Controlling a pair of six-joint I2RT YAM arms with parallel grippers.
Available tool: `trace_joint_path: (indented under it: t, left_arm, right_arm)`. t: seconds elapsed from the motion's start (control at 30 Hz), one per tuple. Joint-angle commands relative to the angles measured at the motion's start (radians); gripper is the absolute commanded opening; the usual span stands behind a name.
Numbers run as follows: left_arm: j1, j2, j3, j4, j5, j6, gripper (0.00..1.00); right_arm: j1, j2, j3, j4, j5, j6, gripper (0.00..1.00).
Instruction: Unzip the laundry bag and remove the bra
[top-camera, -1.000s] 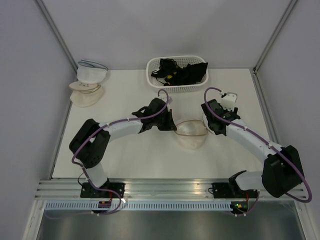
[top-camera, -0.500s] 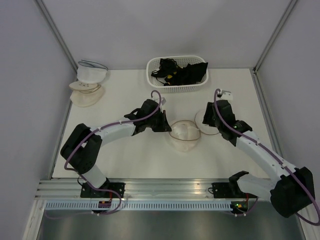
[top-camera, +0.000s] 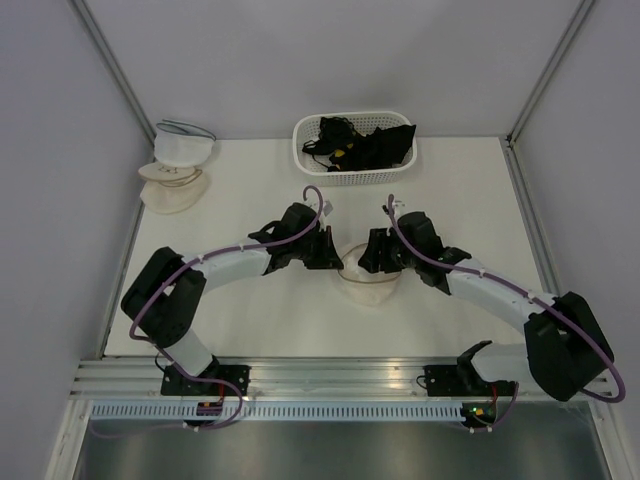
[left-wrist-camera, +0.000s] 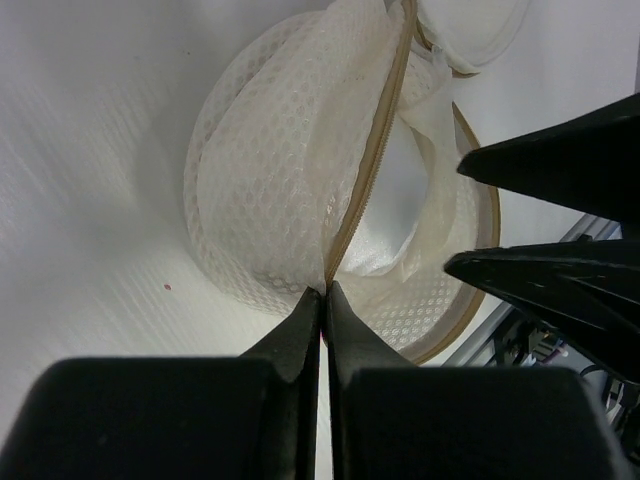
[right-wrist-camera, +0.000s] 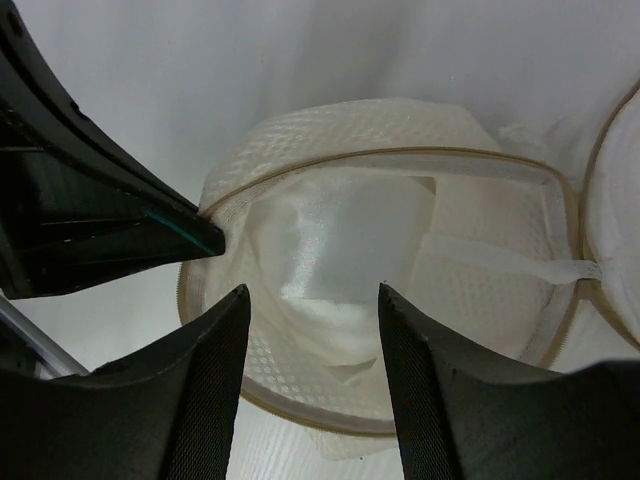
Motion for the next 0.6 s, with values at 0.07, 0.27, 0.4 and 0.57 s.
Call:
trace_joint_path:
  t: [0.07, 0.27, 0.4, 0.57]
  left_arm:
    - [-0.007, -0.016, -0.010, 0.042, 0.034, 0.006, 0.02]
    - [-0.007, -0.019, -0.013, 0.042, 0.020, 0.002, 0.02]
    - [-0.007, -0.011, -0.010, 0.046, 0.018, -0.004, 0.02]
    - [-0.007, -0.011, -0.012, 0.074, 0.014, -0.009, 0.02]
  right_arm:
    - [0.026, 0.117, 0.046, 0.041, 0.043, -0.024, 0.59]
    - [0.054, 0.192, 0.063, 0.044, 0.056, -0.048, 0.59]
    - [0.063, 0.238, 0.054, 0.077, -0.028, -0.044, 0.38]
    - [0.071, 0.232, 0.063, 0.056, -0.039, -0.035, 0.00]
